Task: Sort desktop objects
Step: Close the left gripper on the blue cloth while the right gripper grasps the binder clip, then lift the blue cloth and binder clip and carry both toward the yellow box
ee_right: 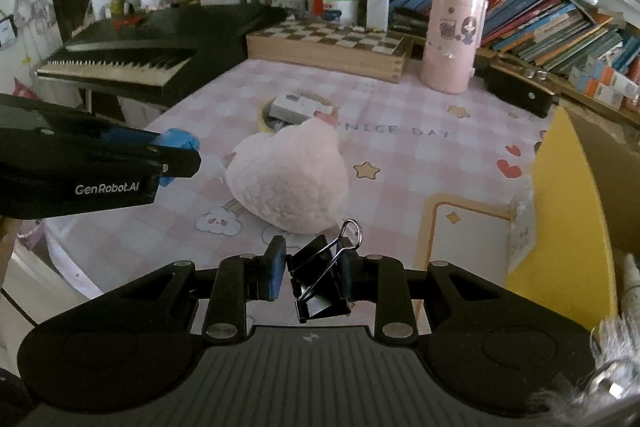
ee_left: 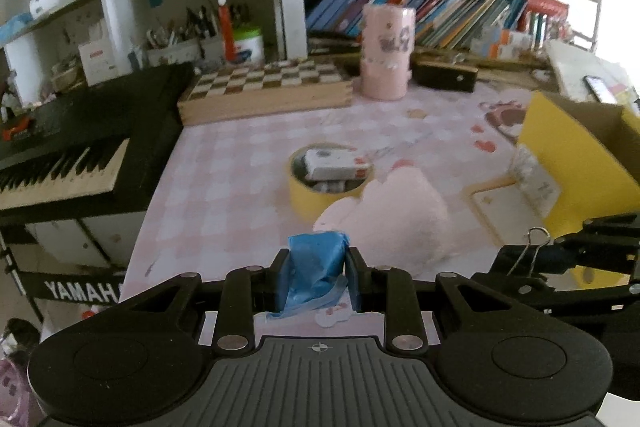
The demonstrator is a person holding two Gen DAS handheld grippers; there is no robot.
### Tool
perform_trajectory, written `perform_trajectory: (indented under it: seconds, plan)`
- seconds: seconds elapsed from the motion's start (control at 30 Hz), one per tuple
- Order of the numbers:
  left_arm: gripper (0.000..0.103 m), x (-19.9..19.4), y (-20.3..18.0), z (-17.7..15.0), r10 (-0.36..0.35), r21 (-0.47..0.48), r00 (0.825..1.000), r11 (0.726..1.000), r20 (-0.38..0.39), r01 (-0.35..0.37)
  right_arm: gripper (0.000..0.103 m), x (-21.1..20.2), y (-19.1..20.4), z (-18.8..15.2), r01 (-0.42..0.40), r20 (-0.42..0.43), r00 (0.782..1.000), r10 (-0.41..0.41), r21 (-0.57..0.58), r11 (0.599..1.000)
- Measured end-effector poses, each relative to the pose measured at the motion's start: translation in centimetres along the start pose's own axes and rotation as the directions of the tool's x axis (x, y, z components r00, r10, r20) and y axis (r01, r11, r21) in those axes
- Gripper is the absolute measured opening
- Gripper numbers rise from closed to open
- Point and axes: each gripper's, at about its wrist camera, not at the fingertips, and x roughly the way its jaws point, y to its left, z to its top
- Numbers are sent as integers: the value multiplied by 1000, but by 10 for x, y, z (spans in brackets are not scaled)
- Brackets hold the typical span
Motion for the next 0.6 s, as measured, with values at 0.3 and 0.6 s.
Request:
perform_trajectory:
  seconds: [0.3,0.6]
  plan:
    - [27,-32,-23,-7,-73,38,996,997,41,72,25,-45,2,-16,28,39,999,-30,57,998]
    - [26,-66,-50,-29,-159,106,985,983,63,152,25,-83,8,-53,83,36,996,-88,118,990]
